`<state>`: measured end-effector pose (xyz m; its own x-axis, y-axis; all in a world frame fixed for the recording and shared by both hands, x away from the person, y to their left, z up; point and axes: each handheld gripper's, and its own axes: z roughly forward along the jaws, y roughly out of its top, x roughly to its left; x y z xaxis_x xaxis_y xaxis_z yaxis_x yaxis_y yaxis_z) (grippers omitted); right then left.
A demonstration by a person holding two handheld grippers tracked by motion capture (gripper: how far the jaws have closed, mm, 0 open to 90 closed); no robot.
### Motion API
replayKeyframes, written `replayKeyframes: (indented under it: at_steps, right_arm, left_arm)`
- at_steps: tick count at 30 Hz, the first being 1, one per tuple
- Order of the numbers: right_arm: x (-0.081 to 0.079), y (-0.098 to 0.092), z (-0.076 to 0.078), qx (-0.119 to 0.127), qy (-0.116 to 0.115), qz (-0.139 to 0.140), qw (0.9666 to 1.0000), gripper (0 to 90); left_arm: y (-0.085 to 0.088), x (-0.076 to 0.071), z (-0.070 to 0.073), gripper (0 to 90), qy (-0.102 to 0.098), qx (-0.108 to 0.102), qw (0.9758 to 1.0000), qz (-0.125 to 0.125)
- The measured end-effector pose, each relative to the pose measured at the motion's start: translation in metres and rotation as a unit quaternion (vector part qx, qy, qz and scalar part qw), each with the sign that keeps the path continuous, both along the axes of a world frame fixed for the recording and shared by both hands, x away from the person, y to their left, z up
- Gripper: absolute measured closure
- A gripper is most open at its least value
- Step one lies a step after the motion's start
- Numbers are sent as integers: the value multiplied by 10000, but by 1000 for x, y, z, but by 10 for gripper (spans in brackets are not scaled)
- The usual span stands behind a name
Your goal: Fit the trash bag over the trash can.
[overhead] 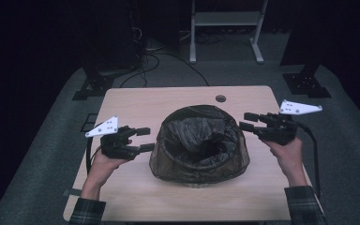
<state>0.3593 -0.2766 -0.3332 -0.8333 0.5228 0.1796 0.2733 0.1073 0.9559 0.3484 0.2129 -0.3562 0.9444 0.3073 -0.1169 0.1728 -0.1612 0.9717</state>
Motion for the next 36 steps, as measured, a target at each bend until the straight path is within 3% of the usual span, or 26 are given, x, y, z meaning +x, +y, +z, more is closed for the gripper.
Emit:
replayKeyframes:
  at_steps: [6,10,15,17,19,21,24,25,29,36]
  right_arm:
    - [27,23,1,-176,214,144,9995,486]
    - [34,28,-2,-159,263,216,9993,599]
    - [36,28,-3,-103,308,313,9990,788]
    - [36,27,-1,-108,242,258,9993,859]
    - [35,25,0,-153,235,188,9994,894]
    - [36,24,0,-207,229,149,9994,900]
    - [36,24,0,-226,216,84,9995,900]
    - [36,23,1,-238,209,34,9995,900]
    - [40,22,-2,-309,190,-157,9992,900]
    - [46,19,-14,-451,278,-427,9977,900]
  left_arm:
    - [-15,20,17,322,-13,-101,9999,-27]
    - [-29,40,25,321,53,28,10000,-36]
    - [-41,56,22,353,225,164,9996,-60]
    - [-43,58,19,411,312,134,9993,-134]
    - [-43,58,19,516,264,214,9994,-37]
    - [-41,58,18,651,239,228,9994,34]
    - [-34,59,21,859,160,54,9999,8]
    - [-33,58,21,887,124,75,9999,75]
    - [-28,60,20,895,73,126,9993,346]
    - [-15,64,3,894,249,130,9974,660]
